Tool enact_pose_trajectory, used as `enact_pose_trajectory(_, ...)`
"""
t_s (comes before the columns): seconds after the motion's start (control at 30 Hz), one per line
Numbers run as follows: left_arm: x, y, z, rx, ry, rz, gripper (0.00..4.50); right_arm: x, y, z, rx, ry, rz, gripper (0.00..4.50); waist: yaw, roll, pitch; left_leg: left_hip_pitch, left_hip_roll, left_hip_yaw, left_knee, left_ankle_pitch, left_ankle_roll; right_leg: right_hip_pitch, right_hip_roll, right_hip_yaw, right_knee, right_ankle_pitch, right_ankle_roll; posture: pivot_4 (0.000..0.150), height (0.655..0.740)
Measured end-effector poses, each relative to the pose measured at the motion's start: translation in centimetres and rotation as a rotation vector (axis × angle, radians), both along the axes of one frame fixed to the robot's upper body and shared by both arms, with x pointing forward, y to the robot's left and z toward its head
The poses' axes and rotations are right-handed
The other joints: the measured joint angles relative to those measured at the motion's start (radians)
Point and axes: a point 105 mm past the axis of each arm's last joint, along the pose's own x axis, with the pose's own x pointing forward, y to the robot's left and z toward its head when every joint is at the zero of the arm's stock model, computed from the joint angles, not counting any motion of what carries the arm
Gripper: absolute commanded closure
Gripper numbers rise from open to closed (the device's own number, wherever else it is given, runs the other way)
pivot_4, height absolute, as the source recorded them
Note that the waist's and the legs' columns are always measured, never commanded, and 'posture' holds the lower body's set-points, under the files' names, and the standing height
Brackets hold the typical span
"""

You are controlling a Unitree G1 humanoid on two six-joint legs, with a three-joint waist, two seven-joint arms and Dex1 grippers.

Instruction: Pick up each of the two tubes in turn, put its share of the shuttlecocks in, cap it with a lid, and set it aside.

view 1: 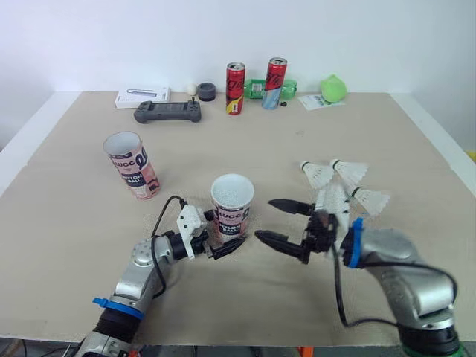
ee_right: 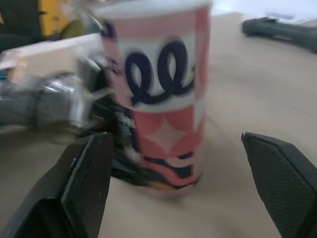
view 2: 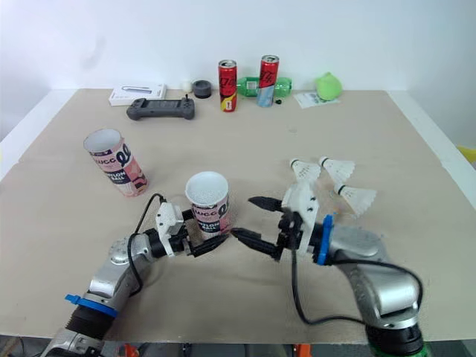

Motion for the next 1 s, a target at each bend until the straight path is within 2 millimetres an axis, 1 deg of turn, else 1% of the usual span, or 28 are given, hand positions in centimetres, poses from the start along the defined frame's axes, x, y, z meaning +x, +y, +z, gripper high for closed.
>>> enact_pose_trajectory(0.07, -0.4, 1.4, 0.4, 0.001, 0.006, 0.009, 0.0, 0.4, 0.6, -1.4, 0.005, 0.0, -0.018, 0.04, 0.0, -0.001, 0.001, 0.0, 0.0, 0.0, 0.0, 0.0, 0.0, 0.0, 0.0, 0.0, 0.0, -0.002, -0.004, 0.15, 0.74)
enact_pose_trajectory(0.13, -0.7, 3.2, 1.3, -0.015, 0.001, 0.04, 0.0, 1.0, 1.4, -3.0, -0.003, -0.002, -0.025, 0.04, 0.001, -0.002, 0.002, 0.0, 0.0, 0.0, 0.0, 0.001, -0.001, 0.0, -0.001, 0.0, 0.0, -0.002, -0.005, 0.15, 0.74)
enact_pose_trajectory(0.2, -0.8, 4.4, 1.8, -0.031, 0.003, 0.07, 0.0, 1.4, 2.0, -3.8, -0.005, -0.007, -0.016, 0.04, 0.001, -0.002, 0.003, 0.0, -0.001, 0.001, 0.0, 0.001, -0.001, 0.0, -0.002, 0.0, 0.0, -0.002, -0.005, 0.15, 0.74)
enact_pose_trajectory(0.27, -1.4, 5.2, 2.0, -0.031, 0.01, 0.09, 0.0, 1.8, 3.1, -3.8, 0.012, -0.026, 0.007, 0.04, 0.001, -0.004, 0.004, -0.001, -0.001, 0.001, 0.0, 0.001, -0.001, 0.0, -0.002, 0.0, 0.0, -0.002, -0.005, 0.15, 0.74)
enact_pose_trajectory(0.3, -1.8, 5.4, 2.1, -0.036, 0.014, 0.094, 0.0, 1.9, 3.7, -3.8, 0.018, -0.036, 0.027, 0.04, 0.001, -0.005, 0.004, -0.001, -0.001, 0.0, 0.0, 0.0, -0.001, 0.0, -0.002, 0.0, 0.0, -0.002, -0.005, 0.15, 0.74)
enact_pose_trajectory(0.43, -2.7, 5.5, 2.3, -0.036, 0.013, 0.098, 0.0, 2.4, 4.7, -3.7, 0.026, -0.053, 0.059, 0.04, 0.003, -0.005, 0.004, -0.001, 0.0, 0.0, -0.001, 0.0, -0.002, 0.0, -0.002, -0.001, 0.0, -0.002, -0.005, 0.15, 0.74)
enact_pose_trajectory(0.63, -2.9, 5.8, 2.0, -0.036, 0.024, 0.134, 0.0, 3.2, 5.8, -4.2, 0.025, -0.052, 0.098, 0.04, 0.003, -0.005, 0.004, 0.0, 0.0, 0.0, -0.001, 0.0, -0.002, 0.0, -0.001, -0.001, 0.0, -0.002, -0.007, 0.15, 0.74)
enact_pose_trajectory(0.73, -3.0, 5.9, 1.8, -0.035, 0.033, 0.142, 0.0, 3.5, 6.2, -4.4, 0.019, -0.062, 0.119, 0.85, 0.003, -0.005, 0.004, 0.001, 0.0, 0.0, -0.001, 0.001, -0.002, 0.001, -0.001, -0.001, 0.0, -0.002, -0.008, 0.15, 0.74)
enact_pose_trajectory(0.8, -3.1, 6.0, 1.7, -0.036, 0.033, 0.146, 0.0, 3.7, 6.4, -4.3, 0.021, -0.07, 0.126, 1.49, 0.001, -0.005, 0.004, 0.001, 0.0, 0.001, -0.001, 0.001, -0.002, 0.001, -0.001, -0.001, 0.0, -0.002, -0.008, 0.15, 0.74)
enact_pose_trajectory(0.83, -3.1, 6.0, 1.7, -0.035, 0.031, 0.148, 0.0, 3.7, 6.5, -4.3, 0.02, -0.072, 0.132, 1.68, 0.001, -0.005, 0.004, 0.001, 0.0, 0.0, -0.001, 0.001, -0.002, 0.001, -0.001, -0.001, 0.0, -0.001, -0.008, 0.15, 0.74)
enact_pose_trajectory(1.0, -3.1, 6.0, 1.8, -0.035, 0.021, 0.151, 0.0, 3.3, 6.3, -4.2, 0.012, -0.074, 0.148, 1.68, 0.002, -0.005, 0.004, 0.001, 0.0, 0.0, -0.001, 0.001, -0.002, 0.001, -0.001, -0.001, 0.0, -0.001, -0.008, 0.15, 0.74)
